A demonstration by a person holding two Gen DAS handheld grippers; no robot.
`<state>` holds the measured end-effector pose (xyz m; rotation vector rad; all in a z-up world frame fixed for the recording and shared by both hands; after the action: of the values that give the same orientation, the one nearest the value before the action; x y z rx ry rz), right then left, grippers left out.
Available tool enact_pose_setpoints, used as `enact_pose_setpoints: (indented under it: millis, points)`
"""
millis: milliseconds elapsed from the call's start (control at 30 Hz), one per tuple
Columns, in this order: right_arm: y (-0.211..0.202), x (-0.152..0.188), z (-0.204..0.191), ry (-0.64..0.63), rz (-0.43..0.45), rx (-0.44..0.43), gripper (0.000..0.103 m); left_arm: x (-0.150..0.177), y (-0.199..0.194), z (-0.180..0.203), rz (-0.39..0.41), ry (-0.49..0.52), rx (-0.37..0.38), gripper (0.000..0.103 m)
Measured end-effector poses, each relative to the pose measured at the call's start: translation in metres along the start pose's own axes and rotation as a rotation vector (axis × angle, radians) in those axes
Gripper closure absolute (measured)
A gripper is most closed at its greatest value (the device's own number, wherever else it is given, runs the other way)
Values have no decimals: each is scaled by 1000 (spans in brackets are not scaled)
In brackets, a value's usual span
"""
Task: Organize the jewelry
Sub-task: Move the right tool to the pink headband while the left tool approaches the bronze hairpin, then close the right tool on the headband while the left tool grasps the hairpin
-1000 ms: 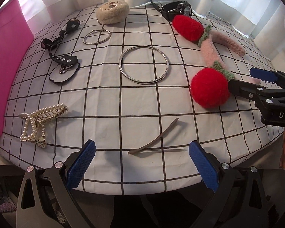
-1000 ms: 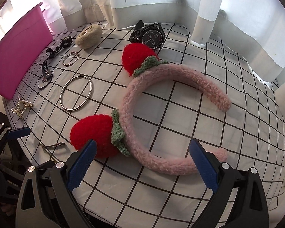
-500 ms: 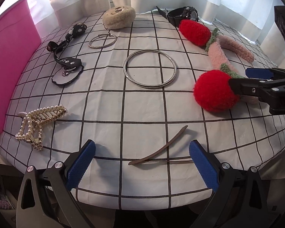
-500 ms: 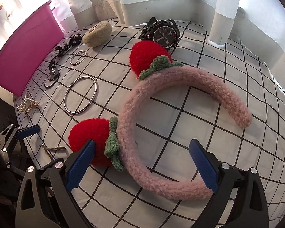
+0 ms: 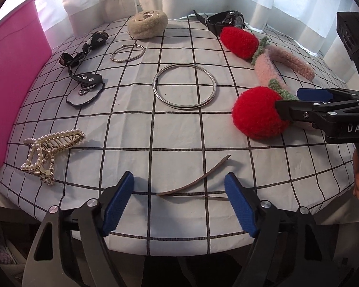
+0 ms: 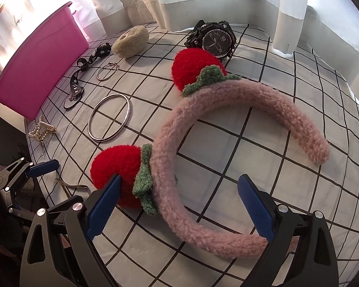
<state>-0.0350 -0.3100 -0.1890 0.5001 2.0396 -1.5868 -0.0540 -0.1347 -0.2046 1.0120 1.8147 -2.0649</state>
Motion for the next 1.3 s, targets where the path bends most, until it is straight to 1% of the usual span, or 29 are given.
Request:
enact_pose_setpoints:
  millis: [33, 67, 100, 133, 167, 200, 233, 267, 333, 367, 400, 433, 467, 500, 533, 800, 1033, 1300]
  points:
    - [0, 1, 0, 0, 4, 0, 11, 0, -2, 1, 0, 10, 8, 49]
    - [-1, 1, 0, 3, 8, -1, 11, 0, -4, 3, 0, 19, 16, 55]
    - [-2, 3, 0, 6, 12, -2, 13, 1, -6, 4, -2, 29, 24, 64]
    - [-3, 3, 0, 8, 18, -12, 21, 0, -6, 6, -6, 38, 27, 64]
    - [-5, 3, -1, 10, 23, -32, 34, 1, -7, 6, -6, 43, 31, 65]
    - [-7, 3, -3, 15, 21, -61, 40, 1, -7, 7, -6, 46, 37, 67]
    - [-7, 3, -6, 21, 17, -80, 49, 1, -8, 7, -5, 48, 44, 68]
    - [-8, 4, -9, 19, 18, -85, 56, 1, -8, 6, -5, 45, 54, 69]
    - [-11, 3, -15, 12, 29, -104, 69, -1, -8, 5, -7, 27, 80, 71]
    - [-13, 3, -18, 3, 37, -97, 73, -1, -9, 6, -5, 21, 94, 72]
    - [-14, 3, -20, -3, 43, -96, 75, -2, -10, 6, -2, 18, 105, 73]
    - [-15, 3, -21, 2, 50, -101, 80, -2, -12, 7, 6, 18, 113, 75]
    - [-16, 3, -21, 9, 56, -104, 82, -3, -14, 8, 17, 22, 121, 76]
    - [-18, 3, -21, 14, 63, -102, 82, -5, -18, 8, 32, 21, 141, 99]
    - [-19, 4, -20, 23, 68, -104, 83, -7, -19, 9, 32, 27, 140, 101]
    - [-23, 4, -22, 66, 84, -122, 84, -8, -20, 5, 37, 10, 153, 101]
    - [-35, -1, -25, 82, 113, -132, 84, -19, -34, 2, 87, 7, 154, 101]
    - [-57, -13, -32, 100, 151, -137, 84, -46, -62, -9, 177, -15, 158, 101]
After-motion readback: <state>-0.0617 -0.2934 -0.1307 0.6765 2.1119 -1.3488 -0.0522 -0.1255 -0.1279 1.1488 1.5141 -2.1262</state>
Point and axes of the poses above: each gripper's, at about its wrist camera, not at the fingertips, and y roughly the way its jaws point, z to its right, x to its underside, the point moved 1 cm from there along y, roughly the way its jaws point, and after that the axes turned 14 degrees about z, right-handed, at the moved point
